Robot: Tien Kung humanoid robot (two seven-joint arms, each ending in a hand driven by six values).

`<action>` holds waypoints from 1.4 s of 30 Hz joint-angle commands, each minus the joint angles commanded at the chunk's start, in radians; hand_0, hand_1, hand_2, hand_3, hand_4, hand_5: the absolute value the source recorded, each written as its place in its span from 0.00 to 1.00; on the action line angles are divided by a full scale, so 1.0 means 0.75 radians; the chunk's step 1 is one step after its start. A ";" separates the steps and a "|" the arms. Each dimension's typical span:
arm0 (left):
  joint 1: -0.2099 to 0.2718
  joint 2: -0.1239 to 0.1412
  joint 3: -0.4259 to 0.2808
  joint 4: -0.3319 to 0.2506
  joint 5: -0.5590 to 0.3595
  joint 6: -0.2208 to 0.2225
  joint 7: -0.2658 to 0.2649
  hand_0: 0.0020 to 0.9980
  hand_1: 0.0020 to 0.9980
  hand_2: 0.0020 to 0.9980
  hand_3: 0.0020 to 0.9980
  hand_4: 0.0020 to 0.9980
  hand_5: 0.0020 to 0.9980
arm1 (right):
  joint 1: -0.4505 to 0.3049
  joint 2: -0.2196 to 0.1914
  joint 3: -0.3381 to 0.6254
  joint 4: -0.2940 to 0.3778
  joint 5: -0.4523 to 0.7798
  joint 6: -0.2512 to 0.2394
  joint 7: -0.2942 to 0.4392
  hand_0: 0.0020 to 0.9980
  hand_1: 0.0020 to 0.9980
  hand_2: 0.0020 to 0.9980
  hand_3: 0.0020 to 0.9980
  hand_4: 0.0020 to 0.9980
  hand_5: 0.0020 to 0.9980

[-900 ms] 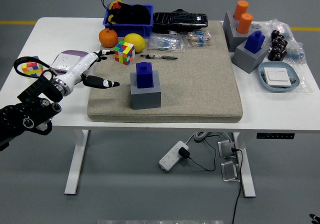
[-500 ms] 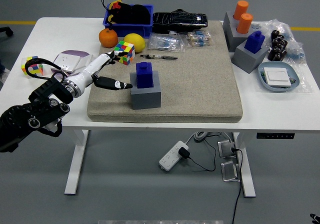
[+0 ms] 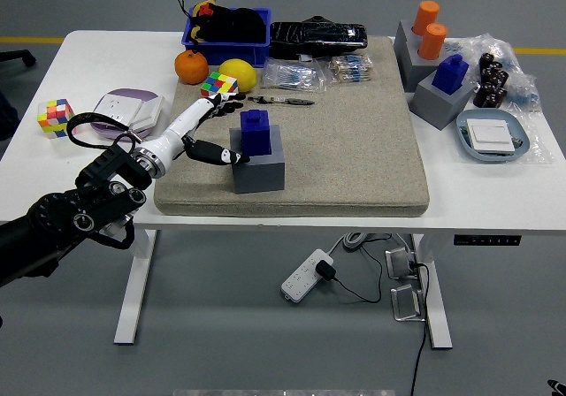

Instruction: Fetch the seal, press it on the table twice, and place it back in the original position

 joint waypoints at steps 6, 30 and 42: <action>0.000 -0.038 -0.010 0.014 -0.030 0.000 0.000 0.86 0.85 0.83 0.85 0.92 0.00 | 0.003 0.002 0.002 0.001 0.001 -0.001 0.002 0.82 0.71 0.68 0.69 0.72 0.51; -0.005 -0.082 -0.006 0.048 -0.089 0.001 -0.003 0.75 0.73 0.67 0.77 0.86 0.00 | 0.002 0.001 0.006 0.000 0.001 0.000 0.003 0.81 0.71 0.68 0.69 0.72 0.51; -0.002 -0.095 -0.013 0.053 -0.103 0.011 -0.022 0.67 0.64 0.60 0.69 0.74 0.00 | 0.001 0.002 0.007 0.000 0.001 -0.001 0.003 0.81 0.71 0.68 0.69 0.72 0.51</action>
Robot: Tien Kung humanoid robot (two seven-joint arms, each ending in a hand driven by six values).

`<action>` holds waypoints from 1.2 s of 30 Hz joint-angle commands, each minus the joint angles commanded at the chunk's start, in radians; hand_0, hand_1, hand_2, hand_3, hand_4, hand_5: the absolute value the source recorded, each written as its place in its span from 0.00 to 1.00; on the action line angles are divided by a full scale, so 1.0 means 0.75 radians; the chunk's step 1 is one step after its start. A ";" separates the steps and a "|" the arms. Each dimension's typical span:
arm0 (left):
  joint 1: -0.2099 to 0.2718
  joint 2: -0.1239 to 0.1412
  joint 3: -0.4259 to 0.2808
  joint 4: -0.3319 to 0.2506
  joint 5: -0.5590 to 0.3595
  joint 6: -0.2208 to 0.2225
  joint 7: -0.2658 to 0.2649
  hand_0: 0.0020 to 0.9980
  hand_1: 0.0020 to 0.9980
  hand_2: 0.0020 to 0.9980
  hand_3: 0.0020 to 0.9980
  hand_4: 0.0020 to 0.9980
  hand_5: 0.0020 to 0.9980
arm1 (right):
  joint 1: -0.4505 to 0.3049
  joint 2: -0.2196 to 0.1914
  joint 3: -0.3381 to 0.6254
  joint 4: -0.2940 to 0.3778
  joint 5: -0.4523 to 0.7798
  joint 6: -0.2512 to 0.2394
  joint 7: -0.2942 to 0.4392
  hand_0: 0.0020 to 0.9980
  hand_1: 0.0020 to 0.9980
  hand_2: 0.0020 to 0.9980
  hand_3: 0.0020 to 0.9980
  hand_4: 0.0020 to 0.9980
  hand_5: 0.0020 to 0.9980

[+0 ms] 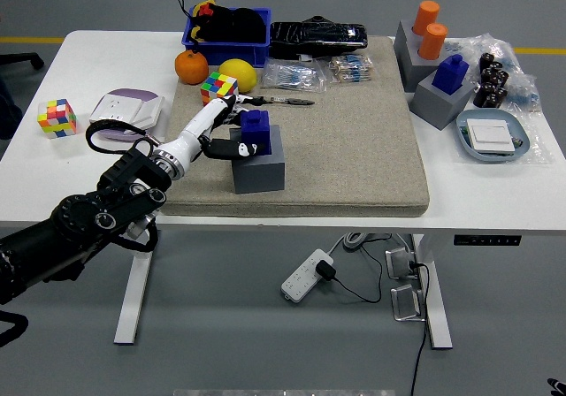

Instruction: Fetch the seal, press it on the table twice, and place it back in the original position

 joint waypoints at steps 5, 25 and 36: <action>0.003 -0.006 -0.005 0.001 0.007 0.020 -0.017 0.66 0.59 0.55 0.64 0.68 0.00 | 0.001 0.001 -0.001 0.001 0.001 -0.001 0.002 0.81 0.71 0.68 0.69 0.72 0.51; 0.021 0.029 -0.093 -0.058 0.045 0.050 -0.084 0.64 0.54 0.51 0.60 0.63 0.00 | -0.001 0.004 0.009 0.001 -0.002 -0.005 0.004 0.81 0.71 0.68 0.69 0.72 0.51; 0.042 0.191 -0.278 -0.203 0.158 0.071 -0.102 0.63 0.54 0.51 0.60 0.64 0.00 | -0.005 0.003 0.017 0.000 -0.007 -0.005 0.005 0.81 0.71 0.68 0.68 0.72 0.51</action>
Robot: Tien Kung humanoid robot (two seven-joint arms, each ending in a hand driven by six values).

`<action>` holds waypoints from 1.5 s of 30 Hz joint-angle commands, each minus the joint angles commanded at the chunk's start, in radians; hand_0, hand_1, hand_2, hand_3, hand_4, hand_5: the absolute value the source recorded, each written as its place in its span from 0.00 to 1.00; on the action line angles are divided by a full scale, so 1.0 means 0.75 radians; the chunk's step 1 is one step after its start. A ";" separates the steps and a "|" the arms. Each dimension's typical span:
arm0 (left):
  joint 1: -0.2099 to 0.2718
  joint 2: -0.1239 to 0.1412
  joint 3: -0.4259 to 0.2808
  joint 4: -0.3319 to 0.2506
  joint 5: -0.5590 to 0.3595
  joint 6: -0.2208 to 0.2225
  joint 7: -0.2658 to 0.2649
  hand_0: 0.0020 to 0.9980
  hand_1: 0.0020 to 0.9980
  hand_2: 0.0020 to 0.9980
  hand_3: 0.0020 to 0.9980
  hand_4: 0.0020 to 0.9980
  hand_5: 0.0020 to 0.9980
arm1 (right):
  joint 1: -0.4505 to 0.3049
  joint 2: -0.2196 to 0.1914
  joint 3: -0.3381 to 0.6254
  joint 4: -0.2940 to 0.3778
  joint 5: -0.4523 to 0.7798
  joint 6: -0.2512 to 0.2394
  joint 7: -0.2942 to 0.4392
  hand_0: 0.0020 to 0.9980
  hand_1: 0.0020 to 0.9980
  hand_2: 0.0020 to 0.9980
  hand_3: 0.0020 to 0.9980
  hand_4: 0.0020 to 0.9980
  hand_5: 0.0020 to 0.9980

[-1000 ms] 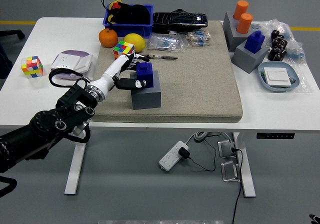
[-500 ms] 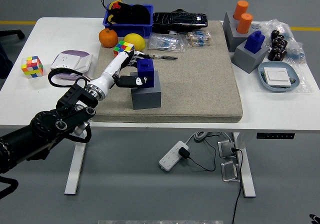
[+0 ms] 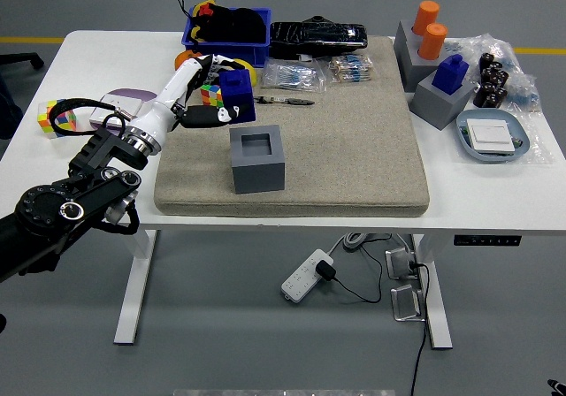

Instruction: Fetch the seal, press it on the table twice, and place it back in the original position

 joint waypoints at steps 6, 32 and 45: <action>-0.009 0.038 0.008 0.140 -0.033 0.023 -0.018 0.63 0.54 0.51 0.60 0.64 0.00 | 0.005 0.000 -0.003 0.001 0.003 -0.002 0.001 0.81 0.71 0.68 0.68 0.72 0.50; 0.070 -0.114 0.342 0.491 -0.307 -0.048 0.040 0.64 0.55 0.51 0.60 0.65 0.00 | 0.009 -0.001 -0.038 0.001 0.013 -0.001 -0.004 0.81 0.71 0.68 0.68 0.72 0.50; 0.096 -0.152 0.335 0.515 -0.355 -0.053 0.042 0.64 0.55 0.51 0.60 0.66 0.00 | 0.008 0.003 -0.044 0.001 0.014 0.001 -0.004 0.81 0.71 0.68 0.68 0.72 0.50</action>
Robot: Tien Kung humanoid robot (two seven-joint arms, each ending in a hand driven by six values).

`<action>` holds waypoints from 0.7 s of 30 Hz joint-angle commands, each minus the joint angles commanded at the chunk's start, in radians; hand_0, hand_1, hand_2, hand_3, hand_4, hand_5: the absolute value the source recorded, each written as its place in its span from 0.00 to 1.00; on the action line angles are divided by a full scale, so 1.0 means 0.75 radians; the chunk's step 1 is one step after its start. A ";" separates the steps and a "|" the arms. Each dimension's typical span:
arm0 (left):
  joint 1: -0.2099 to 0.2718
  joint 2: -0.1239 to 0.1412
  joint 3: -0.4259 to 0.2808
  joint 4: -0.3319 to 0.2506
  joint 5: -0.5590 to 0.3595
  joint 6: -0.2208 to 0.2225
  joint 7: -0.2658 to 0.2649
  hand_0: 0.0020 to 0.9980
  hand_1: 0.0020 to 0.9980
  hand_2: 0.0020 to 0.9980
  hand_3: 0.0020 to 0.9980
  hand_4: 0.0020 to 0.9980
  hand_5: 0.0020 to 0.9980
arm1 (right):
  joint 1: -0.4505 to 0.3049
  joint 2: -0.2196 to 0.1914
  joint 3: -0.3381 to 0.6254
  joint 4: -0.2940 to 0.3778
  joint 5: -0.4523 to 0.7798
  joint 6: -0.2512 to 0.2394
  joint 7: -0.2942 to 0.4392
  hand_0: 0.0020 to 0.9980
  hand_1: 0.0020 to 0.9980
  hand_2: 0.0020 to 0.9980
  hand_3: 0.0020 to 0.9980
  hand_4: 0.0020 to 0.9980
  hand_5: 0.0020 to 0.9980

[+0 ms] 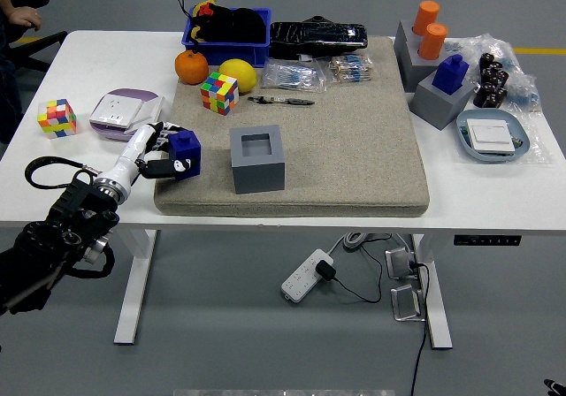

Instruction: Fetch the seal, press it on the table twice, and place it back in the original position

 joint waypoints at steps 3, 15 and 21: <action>0.007 0.000 0.006 0.008 -0.004 0.000 0.002 0.64 0.55 0.52 0.60 0.66 0.00 | -0.004 -0.001 0.002 -0.001 -0.003 0.001 -0.002 0.81 0.71 0.68 0.68 0.72 0.50; 0.014 0.009 0.016 0.023 -0.018 0.004 -0.002 0.64 0.55 0.52 0.60 0.67 0.00 | -0.004 0.002 0.014 0.001 -0.004 0.000 0.000 0.81 0.71 0.68 0.68 0.72 0.50; 0.013 0.008 0.013 0.020 -0.017 0.007 -0.007 0.64 0.55 0.52 0.60 0.68 0.00 | -0.004 0.004 0.016 0.001 -0.004 -0.002 0.001 0.81 0.71 0.68 0.68 0.72 0.50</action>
